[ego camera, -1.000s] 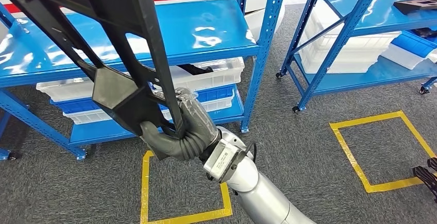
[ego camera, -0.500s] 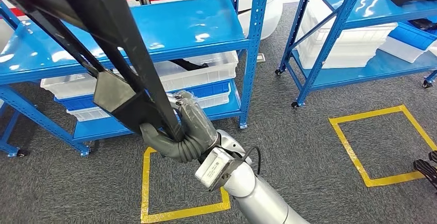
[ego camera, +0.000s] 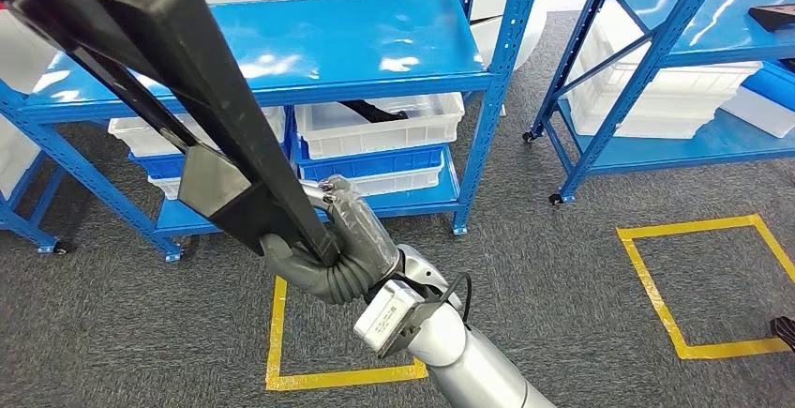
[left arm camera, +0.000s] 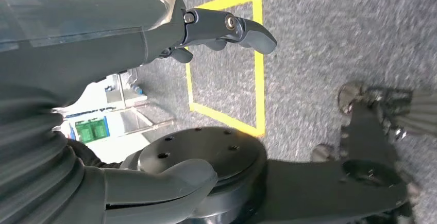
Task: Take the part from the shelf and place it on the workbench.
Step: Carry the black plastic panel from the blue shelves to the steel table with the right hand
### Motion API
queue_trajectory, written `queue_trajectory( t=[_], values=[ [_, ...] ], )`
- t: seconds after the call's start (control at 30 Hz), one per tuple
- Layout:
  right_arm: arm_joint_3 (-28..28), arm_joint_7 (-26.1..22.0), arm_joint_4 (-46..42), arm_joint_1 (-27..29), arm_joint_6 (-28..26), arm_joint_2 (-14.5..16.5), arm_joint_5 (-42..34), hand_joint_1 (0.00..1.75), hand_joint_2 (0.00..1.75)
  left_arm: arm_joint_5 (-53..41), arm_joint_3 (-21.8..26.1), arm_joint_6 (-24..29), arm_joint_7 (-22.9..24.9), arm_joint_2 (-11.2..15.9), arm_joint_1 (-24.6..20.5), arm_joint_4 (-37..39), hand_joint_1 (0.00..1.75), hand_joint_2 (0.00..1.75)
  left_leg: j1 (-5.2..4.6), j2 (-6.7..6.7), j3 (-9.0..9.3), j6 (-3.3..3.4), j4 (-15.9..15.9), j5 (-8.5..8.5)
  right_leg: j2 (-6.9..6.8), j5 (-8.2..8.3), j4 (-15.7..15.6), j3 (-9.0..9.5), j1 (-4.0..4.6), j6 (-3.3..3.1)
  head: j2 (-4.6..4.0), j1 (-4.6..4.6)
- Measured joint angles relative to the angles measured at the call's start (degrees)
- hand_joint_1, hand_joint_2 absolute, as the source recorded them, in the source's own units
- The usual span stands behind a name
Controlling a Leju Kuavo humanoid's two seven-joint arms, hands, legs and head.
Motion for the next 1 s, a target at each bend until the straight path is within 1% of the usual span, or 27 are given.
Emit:
queue_trajectory(
  t=[0.03, 0.07, 0.1, 0.13, 0.17, 0.2, 0.23, 0.27, 0.3, 0.33, 0.37, 0.4, 0.43, 0.47, 0.53, 0.6, 0.63, 0.67, 0.7, 0.73, 0.77, 0.8, 0.83, 0.87, 0.93, 0.97, 1.0],
  values=[
    [0.0, 0.0, 0.0, 0.0, 0.0, 0.0, 0.0, 1.75, 1.75, 0.0, 0.0, -0.1, 0.0, 0.0, 0.0, 0.0, 0.00, 1.75, 0.05, -0.39, -0.11, -0.21, 0.3, -0.04, 0.46, 1.64, -3.9, 1.96, -0.33, 0.65, 0.00, 0.01],
    [0.0, 0.0, 0.0, 0.0, 0.0, 0.0, 0.0, 1.75, 1.75, 0.0, 0.0, -0.1, 0.0, -0.1, -0.1, 0.0, 0.00, 1.75, -0.02, -0.80, -0.39, -0.54, 0.8, -0.18, 1.18, 2.91, -7.7, 3.76, -0.55, 1.05, 0.00, 0.01],
    [0.0, 0.0, 0.0, 0.0, 0.0, 0.0, 0.0, 1.75, 1.75, -0.1, 0.0, -0.1, 0.0, -0.1, -0.1, 0.0, 0.00, 1.75, -0.07, -1.15, -0.79, -0.91, 1.3, -0.25, 1.84, 3.69, -10.2, 4.95, -0.72, 1.11, 0.00, -0.03],
    [0.0, 0.0, 0.0, 0.0, 0.0, 0.0, 0.0, 1.75, 1.75, -0.2, 0.0, -0.1, 0.0, -0.1, -0.1, 0.0, 0.00, 1.75, -0.08, -1.46, -1.22, -1.32, 1.7, -0.23, 2.36, 3.97, -11.4, 5.41, -0.73, 0.93, 0.00, -0.07],
    [0.0, 0.0, 0.0, 0.0, 0.0, 0.1, 0.0, 1.75, 1.75, -0.3, 0.0, -0.1, 0.0, -0.1, -0.1, 0.0, 0.00, 1.75, -0.03, -1.71, -1.59, -1.73, 1.9, -0.09, 2.50, 3.99, -11.6, 5.37, -0.57, 0.57, 0.00, -0.10],
    [0.0, 0.0, 0.0, 0.1, 0.0, 0.1, 0.0, 1.75, 1.75, -0.3, 0.0, -0.1, 0.0, -0.1, 0.0, 0.0, 0.00, 1.75, 0.17, -1.91, -1.82, -2.04, 1.8, 0.11, 2.31, 4.19, -11.5, 5.21, -0.58, 0.17, 0.00, -0.14],
    [0.0, 0.0, -0.1, 0.1, 0.0, 0.2, 0.0, 1.75, 1.75, -0.4, 0.0, -0.1, 0.0, 0.0, 0.1, 0.0, 0.00, 1.75, 0.34, -1.75, -2.04, -2.33, 2.0, 0.02, 2.10, 4.38, -11.5, 5.11, -0.58, -0.16, 0.00, -0.14],
    [0.0, 0.0, -0.1, 0.0, 0.0, 0.3, 0.0, 1.75, 1.75, -0.4, 0.0, -0.1, 0.0, -0.1, 0.1, 0.0, 0.00, 1.75, 0.44, -1.33, -2.44, -2.56, 2.8, -0.62, 1.85, 4.56, -11.5, 5.06, -0.64, -0.49, 0.00, -0.15],
    [0.0, 0.0, -0.1, 0.0, 0.0, 0.5, 0.0, 1.75, 1.75, -0.4, -0.1, -0.1, 0.0, -0.1, 0.1, 0.0, 0.00, 1.75, 0.50, -0.78, -3.29, -2.75, 4.7, -1.92, 1.55, 4.71, -11.6, 5.01, -0.72, -0.84, 0.00, -0.16],
    [0.0, -0.1, -0.2, 0.0, 0.0, 0.6, 0.0, 1.75, 1.75, -0.5, -0.1, -0.2, 0.0, -0.1, 0.1, 0.0, 0.00, 1.75, 0.52, -0.14, -4.64, -2.94, 7.8, -3.75, 1.23, 4.80, -11.6, 4.94, -0.65, -1.09, 0.00, -0.17],
    [0.0, -0.1, -0.2, 0.0, 0.1, 0.6, 0.0, 1.75, 1.75, -0.6, -0.1, -0.3, 0.0, -0.2, 0.0, 0.0, 0.00, 1.75, 0.54, 0.24, -6.36, -3.10, 11.6, -5.68, 0.88, 4.86, -11.6, 4.82, -0.53, -1.30, 0.00, -0.18],
    [0.0, -0.1, -0.2, 0.1, 0.2, 0.6, 0.0, 1.75, 1.75, -0.7, -0.1, -0.3, 0.0, -0.2, 0.0, 0.0, 0.00, 1.75, 0.57, 0.40, -7.97, -3.23, 15.2, -7.12, 0.53, 4.89, -11.6, 4.71, -0.40, -1.43, 0.00, -0.18],
    [0.0, -0.1, -0.2, 0.2, 0.3, 0.6, 0.0, 1.75, 1.75, -0.9, -0.1, -0.4, 0.0, -0.2, 0.0, 0.0, 0.00, 1.75, 0.57, 0.50, -8.94, -3.26, 17.4, -7.67, 0.20, 4.92, -11.6, 4.62, -0.30, -1.49, 0.00, -0.18],
    [0.0, -0.1, -0.2, 0.2, 0.4, 0.6, -0.1, 1.75, 1.75, -0.9, -0.1, -0.4, 0.0, -0.2, 0.0, 0.0, 0.00, 1.75, 0.57, 0.57, -9.11, -3.22, 17.9, -7.39, -0.10, 4.91, -11.6, 4.58, -0.22, -1.50, 0.00, -0.18],
    [0.0, -0.1, -0.2, 0.3, 0.6, 0.6, -0.1, 1.75, 1.75, -0.9, -0.1, -0.4, 0.0, -0.3, 0.0, 0.0, 0.00, 1.75, 0.57, 0.67, -8.38, -3.10, 16.7, -6.20, -0.42, 4.91, -11.6, 4.59, -0.17, -1.50, 0.00, -0.18],
    [0.0, -0.1, -0.2, 0.2, 0.6, 0.6, -0.1, 1.75, 1.75, -0.9, -0.1, -0.4, 0.0, -0.3, 0.0, 0.0, 0.00, 1.75, 0.57, 0.74, -7.79, -3.04, 15.7, -5.58, -0.52, 4.91, -11.6, 4.61, -0.16, -1.50, 0.00, -0.18],
    [0.0, -0.1, -0.2, 0.2, 0.6, 0.7, -0.1, 1.75, 1.75, -0.9, -0.1, -0.4, 0.0, -0.3, 0.0, 0.0, 0.00, 1.75, 0.56, 0.84, -6.98, -2.95, 14.2, -4.85, -0.60, 4.91, -11.6, 4.64, -0.15, -1.49, 0.00, -0.18],
    [0.1, -0.1, -0.2, 0.2, 0.6, 0.7, -0.1, 1.75, 1.75, -0.8, -0.1, -0.3, 0.0, -0.3, 0.0, 0.0, 0.00, 1.75, 0.54, 1.09, -5.63, -2.80, 11.9, -3.74, -0.72, 4.91, -11.6, 4.68, -0.14, -1.49, 0.00, -0.18],
    [0.2, -0.1, -0.3, 0.2, 0.6, 1.0, -0.1, 1.75, 1.75, -0.7, -0.1, -0.3, 0.0, -0.3, -0.1, -0.1, 0.00, 1.75, 0.29, 1.74, -3.94, -2.50, 8.6, -2.79, -0.96, 4.91, -11.5, 4.61, 0.04, -1.45, 0.00, -0.17],
    [0.4, -0.2, -0.3, 0.1, 0.8, 1.4, -0.1, 1.75, 1.75, -0.5, -0.1, -0.2, 0.0, -0.3, 0.0, -0.1, 0.00, 1.75, -0.08, 2.14, -2.41, -1.97, 5.4, -1.80, -1.44, 4.95, -11.6, 4.54, 0.16, -1.17, 0.00, -0.16],
    [0.7, -0.2, -0.4, -0.1, 0.9, 1.8, -0.2, 1.75, 1.75, -0.3, -0.1, -0.2, 0.0, -0.3, 0.1, -0.1, 0.00, 1.75, -0.26, 2.44, -1.41, -1.38, 3.1, -1.21, -1.76, 4.82, -11.4, 4.28, 0.29, -0.85, 0.00, -0.14],
    [1.0, -0.2, -0.5, -0.3, 1.0, 2.3, -0.2, 1.75, 1.75, -0.2, -0.1, -0.3, 0.0, -0.3, 0.1, -0.1, 0.00, 1.75, -0.49, 2.51, -0.95, -0.78, 1.7, -0.95, -1.80, 4.40, -10.8, 3.86, 0.42, -0.57, 0.00, -0.11],
    [1.4, -0.1, -0.5, -0.5, 1.2, 2.6, -0.2, 1.75, 1.75, 0.0, -0.1, -0.3, 0.0, -0.2, 0.2, -0.1, 0.00, 1.75, -0.49, 2.11, -1.00, -0.25, 1.4, -0.64, -1.57, 3.46, -9.3, 3.14, 0.35, -0.44, 0.00, -0.07],
    [1.5, -0.1, -0.4, -0.6, 1.2, 2.8, -0.2, 1.75, 1.75, 0.0, -0.1, -0.4, 0.0, -0.2, 0.2, -0.1, 0.00, 1.75, -0.38, 1.83, -0.98, 0.06, 1.2, -0.40, -1.02, 1.99, -6.5, 1.87, 0.34, -0.64, 0.00, -0.04],
    [1.8, 0.2, -0.3, -0.7, 1.3, 2.8, -0.2, 1.75, 1.75, 0.0, 0.0, -0.5, 0.0, -0.3, 0.2, -0.1, 0.00, 1.75, -0.45, 1.11, -1.21, 0.38, 1.2, -0.22, -0.29, -1.15, 1.0, -1.48, 0.28, -1.07, 0.00, 0.01],
    [1.8, 0.4, -0.2, -0.7, 1.3, 2.9, -0.2, 1.75, 1.75, 0.0, -0.1, -0.5, 0.0, -0.3, 0.2, -0.1, 0.00, 1.75, -0.47, 0.73, -1.30, 0.41, 1.2, -0.17, -0.17, -1.93, 3.7, -2.71, 0.28, -1.01, 0.00, 0.00],
    [1.9, 0.6, -0.1, -0.7, 1.4, 2.9, -0.2, 1.75, 1.75, 0.0, -0.1, -0.5, 0.0, -0.3, 0.3, -0.1, 0.00, 1.75, -0.48, 0.36, -1.35, 0.41, 1.3, -0.14, -0.11, -1.84, 4.4, -3.00, 0.28, -0.72, 0.00, 0.01]
  ],
)
